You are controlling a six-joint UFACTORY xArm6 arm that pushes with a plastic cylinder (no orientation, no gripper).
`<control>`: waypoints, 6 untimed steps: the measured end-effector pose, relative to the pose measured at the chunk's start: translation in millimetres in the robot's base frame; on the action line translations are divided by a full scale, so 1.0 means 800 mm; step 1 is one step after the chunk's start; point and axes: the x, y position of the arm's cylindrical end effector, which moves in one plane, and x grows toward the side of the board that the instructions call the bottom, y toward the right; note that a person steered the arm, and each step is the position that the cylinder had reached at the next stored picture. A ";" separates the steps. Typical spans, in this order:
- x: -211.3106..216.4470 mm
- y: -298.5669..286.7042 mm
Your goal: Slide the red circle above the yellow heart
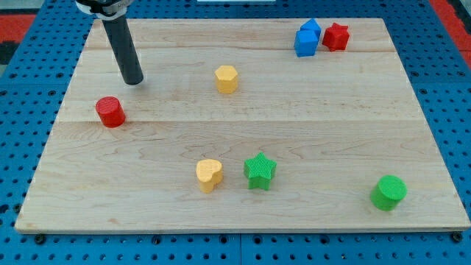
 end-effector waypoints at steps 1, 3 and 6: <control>0.016 -0.020; 0.097 -0.022; 0.097 0.078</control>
